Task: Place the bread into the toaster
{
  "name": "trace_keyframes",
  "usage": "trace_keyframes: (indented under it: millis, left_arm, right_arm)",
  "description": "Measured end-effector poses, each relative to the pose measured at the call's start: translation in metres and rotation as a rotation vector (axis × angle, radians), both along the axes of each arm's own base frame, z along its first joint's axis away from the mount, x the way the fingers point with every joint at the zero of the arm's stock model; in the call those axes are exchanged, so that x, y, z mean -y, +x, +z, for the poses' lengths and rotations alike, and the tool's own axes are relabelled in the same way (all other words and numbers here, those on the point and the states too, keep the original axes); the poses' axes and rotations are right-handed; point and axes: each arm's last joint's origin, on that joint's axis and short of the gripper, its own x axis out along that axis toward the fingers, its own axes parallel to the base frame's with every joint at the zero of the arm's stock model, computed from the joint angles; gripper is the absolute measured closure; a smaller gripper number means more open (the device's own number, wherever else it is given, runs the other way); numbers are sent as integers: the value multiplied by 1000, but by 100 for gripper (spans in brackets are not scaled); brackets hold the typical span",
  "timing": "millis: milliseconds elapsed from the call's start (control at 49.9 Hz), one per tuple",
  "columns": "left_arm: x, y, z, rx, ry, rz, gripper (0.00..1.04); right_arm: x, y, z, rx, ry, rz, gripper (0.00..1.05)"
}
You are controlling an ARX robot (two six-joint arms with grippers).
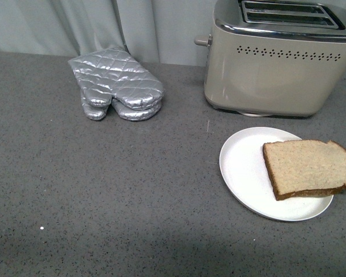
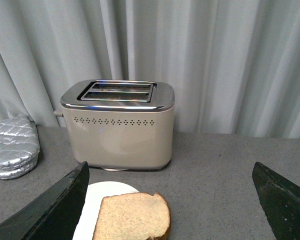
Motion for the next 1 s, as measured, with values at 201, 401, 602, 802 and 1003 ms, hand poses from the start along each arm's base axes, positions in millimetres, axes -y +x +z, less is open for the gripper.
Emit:
trace_keyframes:
  millis: [201, 401, 602, 802, 1003]
  left_arm:
    - [0, -4, 0, 2, 0, 0, 101]
    - [0, -8, 0, 1, 0, 0, 101]
    - [0, -12, -1, -3, 0, 0, 101]
    - [0, -21, -3, -5, 0, -2, 101]
    - [0, -21, -3, -6, 0, -2, 92]
  right_arm:
    - [0, 0, 0, 0, 0, 0, 10]
    - [0, 0, 0, 0, 0, 0, 10]
    - [0, 0, 0, 0, 0, 0, 10]
    - [0, 0, 0, 0, 0, 0, 10]
    - [1, 0, -1, -29, -23, -25, 10]
